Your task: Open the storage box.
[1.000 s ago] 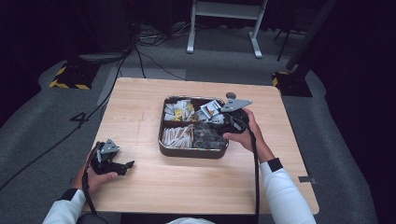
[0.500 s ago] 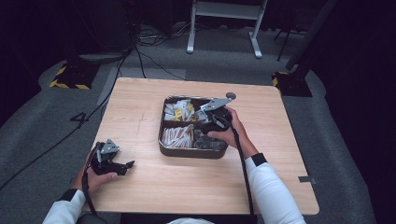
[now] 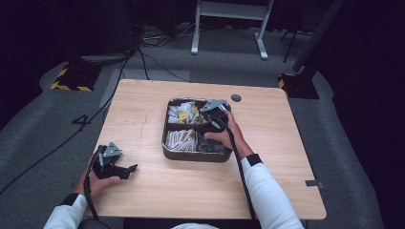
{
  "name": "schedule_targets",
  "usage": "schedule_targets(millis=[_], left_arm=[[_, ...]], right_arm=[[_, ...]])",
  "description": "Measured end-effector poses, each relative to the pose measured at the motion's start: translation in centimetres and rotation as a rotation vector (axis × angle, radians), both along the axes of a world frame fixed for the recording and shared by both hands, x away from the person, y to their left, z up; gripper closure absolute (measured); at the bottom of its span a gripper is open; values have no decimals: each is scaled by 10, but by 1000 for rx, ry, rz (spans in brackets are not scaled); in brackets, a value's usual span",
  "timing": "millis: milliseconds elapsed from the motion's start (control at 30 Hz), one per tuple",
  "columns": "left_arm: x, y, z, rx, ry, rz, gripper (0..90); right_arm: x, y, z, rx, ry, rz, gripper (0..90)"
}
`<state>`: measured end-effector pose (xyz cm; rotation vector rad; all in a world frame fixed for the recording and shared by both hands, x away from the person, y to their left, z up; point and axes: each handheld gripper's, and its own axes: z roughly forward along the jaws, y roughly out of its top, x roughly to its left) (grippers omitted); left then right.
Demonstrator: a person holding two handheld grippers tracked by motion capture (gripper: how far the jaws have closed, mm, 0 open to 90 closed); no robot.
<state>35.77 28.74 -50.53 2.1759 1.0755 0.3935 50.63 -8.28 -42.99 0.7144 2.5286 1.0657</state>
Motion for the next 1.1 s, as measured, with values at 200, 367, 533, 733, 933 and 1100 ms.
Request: schedule_targets(millis=[200, 367, 533, 733, 933, 1100], left_arm=[[0, 0, 0, 1, -1, -1, 115], [0, 0, 0, 1, -2, -1, 115], [0, 0, 0, 2, -4, 0, 115], [0, 0, 0, 3, -4, -1, 115], [0, 0, 0, 3, -5, -1, 115], [0, 1, 0, 4, -6, -2, 116]], right_arm=[[6, 3, -4, -11, 19, -22, 301], [11, 6, -5, 1, 32, -37, 387], [11, 11, -6, -5, 37, -30, 474], [13, 9, -5, 1, 48, -51, 583], [13, 9, -4, -13, 48, -52, 588], [11, 10, -3, -20, 42, -56, 589]])
